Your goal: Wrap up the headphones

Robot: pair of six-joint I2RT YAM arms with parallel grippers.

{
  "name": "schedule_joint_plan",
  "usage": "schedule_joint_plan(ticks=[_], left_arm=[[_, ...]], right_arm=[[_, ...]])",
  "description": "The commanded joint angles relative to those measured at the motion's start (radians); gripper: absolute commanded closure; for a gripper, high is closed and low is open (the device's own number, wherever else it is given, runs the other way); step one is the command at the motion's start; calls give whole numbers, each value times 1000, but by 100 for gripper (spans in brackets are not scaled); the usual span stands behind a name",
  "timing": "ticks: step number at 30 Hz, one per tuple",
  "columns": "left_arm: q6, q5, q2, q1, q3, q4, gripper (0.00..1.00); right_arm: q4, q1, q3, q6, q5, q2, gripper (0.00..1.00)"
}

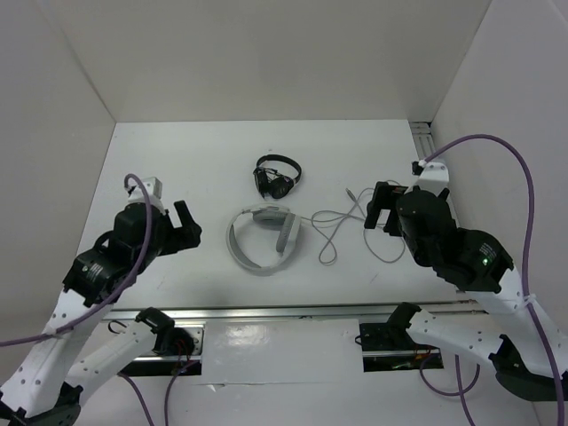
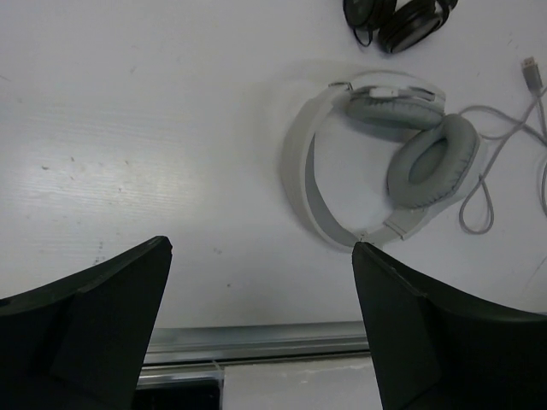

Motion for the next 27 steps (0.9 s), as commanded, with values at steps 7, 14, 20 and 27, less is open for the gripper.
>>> schedule_joint_plan(ticks=[7,14,20,27], left_arm=[[-230,94,194,-97,-217,279,0],[-467,-74,463,-307,-236,362,0],[-693,-175,650,-338,-248,337,0],[-754,-247,782,-338,-250,362,0]], right_arm=[[75,-10,-67,-9,19,38,0],[111,-11,-88,-28,-39,78,0],[154,-11,-98,-37,-79,78,0],[209,-11,-136,-57,-121,69,0]])
